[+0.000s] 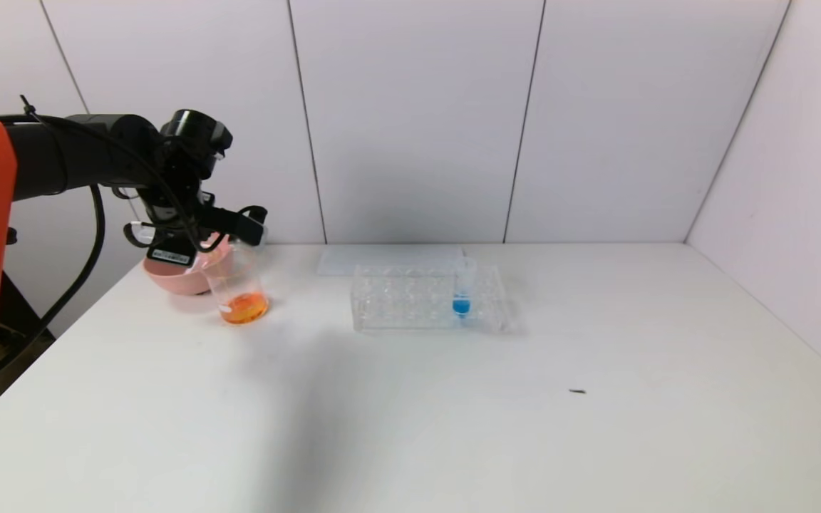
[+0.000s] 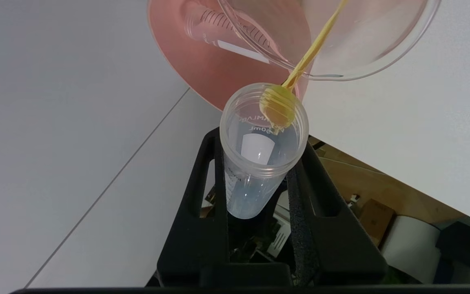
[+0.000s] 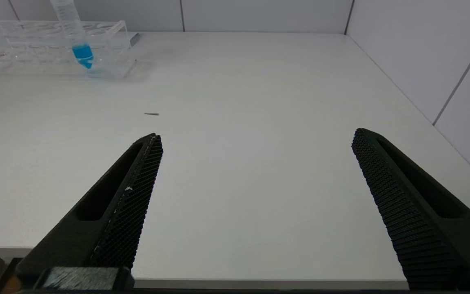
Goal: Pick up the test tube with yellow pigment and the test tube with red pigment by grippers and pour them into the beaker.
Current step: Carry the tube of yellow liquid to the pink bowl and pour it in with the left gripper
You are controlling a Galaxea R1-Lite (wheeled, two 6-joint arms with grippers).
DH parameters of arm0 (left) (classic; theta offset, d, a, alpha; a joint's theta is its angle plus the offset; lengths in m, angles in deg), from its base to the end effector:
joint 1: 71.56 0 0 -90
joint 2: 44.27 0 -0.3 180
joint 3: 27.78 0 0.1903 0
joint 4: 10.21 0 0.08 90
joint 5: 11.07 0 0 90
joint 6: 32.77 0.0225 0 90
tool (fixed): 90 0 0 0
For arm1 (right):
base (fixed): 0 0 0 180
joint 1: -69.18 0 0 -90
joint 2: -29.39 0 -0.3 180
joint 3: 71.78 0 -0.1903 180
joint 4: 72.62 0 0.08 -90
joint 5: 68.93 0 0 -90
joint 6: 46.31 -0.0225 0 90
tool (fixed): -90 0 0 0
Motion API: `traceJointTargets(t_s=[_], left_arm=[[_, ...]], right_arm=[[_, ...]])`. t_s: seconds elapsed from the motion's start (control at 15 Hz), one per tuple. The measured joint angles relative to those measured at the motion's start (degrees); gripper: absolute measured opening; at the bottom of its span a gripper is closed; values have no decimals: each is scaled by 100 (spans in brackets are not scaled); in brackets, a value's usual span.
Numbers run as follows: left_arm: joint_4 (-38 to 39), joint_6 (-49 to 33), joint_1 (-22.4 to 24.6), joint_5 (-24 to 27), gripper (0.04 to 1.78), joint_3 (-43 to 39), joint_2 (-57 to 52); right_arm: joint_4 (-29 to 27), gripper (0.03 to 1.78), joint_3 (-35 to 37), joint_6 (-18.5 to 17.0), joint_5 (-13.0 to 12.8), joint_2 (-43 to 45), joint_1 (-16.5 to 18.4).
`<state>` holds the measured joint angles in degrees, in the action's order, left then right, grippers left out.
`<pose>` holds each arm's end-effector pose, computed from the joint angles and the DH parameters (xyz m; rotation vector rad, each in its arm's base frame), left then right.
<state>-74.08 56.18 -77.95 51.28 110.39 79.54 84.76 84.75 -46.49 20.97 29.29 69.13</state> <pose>0.4147 -0.0359 0.2205 1.6864 0.9537 -0.3809 -0.0228 -0.0001 0.0774 0.0032 -0.0131 -0.0009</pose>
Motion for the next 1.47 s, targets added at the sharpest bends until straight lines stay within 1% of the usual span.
traceJointTargets(t_s=[0.4,1.47], left_arm=[[38,127,-33,-206,44,0,0],[33,238,-63,-243,44,-2,-11]], right_arm=[[2,170,0,0,0,0,2],[0,170,0,2,0,0,0]])
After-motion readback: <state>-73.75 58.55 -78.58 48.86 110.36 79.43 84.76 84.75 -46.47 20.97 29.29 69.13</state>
